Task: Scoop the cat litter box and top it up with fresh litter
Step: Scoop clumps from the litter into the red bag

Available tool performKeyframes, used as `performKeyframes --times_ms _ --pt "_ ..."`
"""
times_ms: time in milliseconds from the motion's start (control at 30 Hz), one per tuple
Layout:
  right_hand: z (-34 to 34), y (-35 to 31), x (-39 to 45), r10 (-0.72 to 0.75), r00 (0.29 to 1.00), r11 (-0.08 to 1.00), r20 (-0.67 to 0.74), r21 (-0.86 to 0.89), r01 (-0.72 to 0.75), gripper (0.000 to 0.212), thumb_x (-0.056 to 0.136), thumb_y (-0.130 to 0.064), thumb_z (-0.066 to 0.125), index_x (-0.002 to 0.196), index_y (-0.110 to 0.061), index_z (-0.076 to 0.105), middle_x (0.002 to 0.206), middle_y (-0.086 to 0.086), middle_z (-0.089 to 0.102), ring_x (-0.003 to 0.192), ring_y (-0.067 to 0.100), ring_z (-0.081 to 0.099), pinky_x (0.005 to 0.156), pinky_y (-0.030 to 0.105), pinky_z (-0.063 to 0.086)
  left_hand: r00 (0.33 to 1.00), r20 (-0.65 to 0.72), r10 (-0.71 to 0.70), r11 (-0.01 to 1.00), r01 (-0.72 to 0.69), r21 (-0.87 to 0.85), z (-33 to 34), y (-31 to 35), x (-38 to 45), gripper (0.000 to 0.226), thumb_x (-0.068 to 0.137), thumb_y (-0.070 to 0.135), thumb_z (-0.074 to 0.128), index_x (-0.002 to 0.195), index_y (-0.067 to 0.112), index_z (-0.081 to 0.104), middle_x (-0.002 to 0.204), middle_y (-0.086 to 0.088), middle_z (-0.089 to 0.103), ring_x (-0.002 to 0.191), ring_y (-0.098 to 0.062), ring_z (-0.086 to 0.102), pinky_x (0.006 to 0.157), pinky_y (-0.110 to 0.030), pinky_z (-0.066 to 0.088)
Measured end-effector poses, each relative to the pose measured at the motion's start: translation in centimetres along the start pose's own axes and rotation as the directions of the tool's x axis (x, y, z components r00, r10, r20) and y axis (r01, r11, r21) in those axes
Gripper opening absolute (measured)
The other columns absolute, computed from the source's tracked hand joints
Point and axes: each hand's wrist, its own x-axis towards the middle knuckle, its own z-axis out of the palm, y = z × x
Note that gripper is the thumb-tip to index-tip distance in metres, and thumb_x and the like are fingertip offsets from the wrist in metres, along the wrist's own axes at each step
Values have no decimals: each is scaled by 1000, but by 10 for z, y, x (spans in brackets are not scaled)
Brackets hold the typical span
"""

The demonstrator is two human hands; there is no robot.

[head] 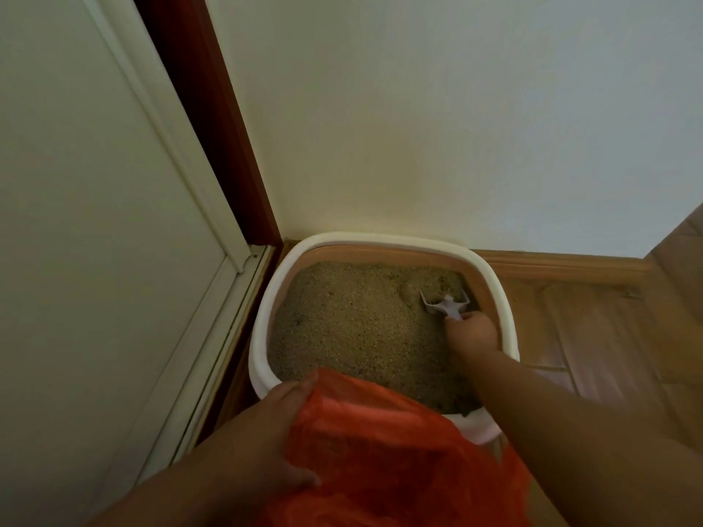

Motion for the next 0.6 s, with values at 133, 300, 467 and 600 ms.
performKeyframes --times_ms 133,300,467,600 --pt "9 -8 2 1 1000 999 9 38 -2 40 98 -28 64 131 -6 59 114 14 67 101 32 65 76 39 52 1000 13 7 1000 -7 -28 2 0 4 121 67 58 86 142 67 -9 131 57 12 114 38 25 86 11 27" --pt "28 -5 -11 -39 999 983 -13 180 41 36 96 -29 67 123 -7 58 101 8 65 91 26 62 69 33 45 1000 24 16 1000 -16 -1 4 0 9 120 68 59 84 141 66 -11 132 58 5 113 36 26 85 12 24" --pt "25 1 -23 -63 997 936 -36 345 72 27 97 -27 67 116 -10 59 91 4 63 76 14 59 56 28 39 1000 11 27 1000 -27 -5 6 -3 5 123 67 59 84 147 63 -10 139 53 10 114 37 27 89 9 28" --pt "11 0 -34 -132 991 937 -36 323 137 28 96 -30 67 116 -12 60 94 2 66 80 15 62 58 28 43 1000 5 23 1000 -23 -9 5 -3 2 121 68 59 84 141 69 -12 135 55 11 114 35 29 88 8 29"
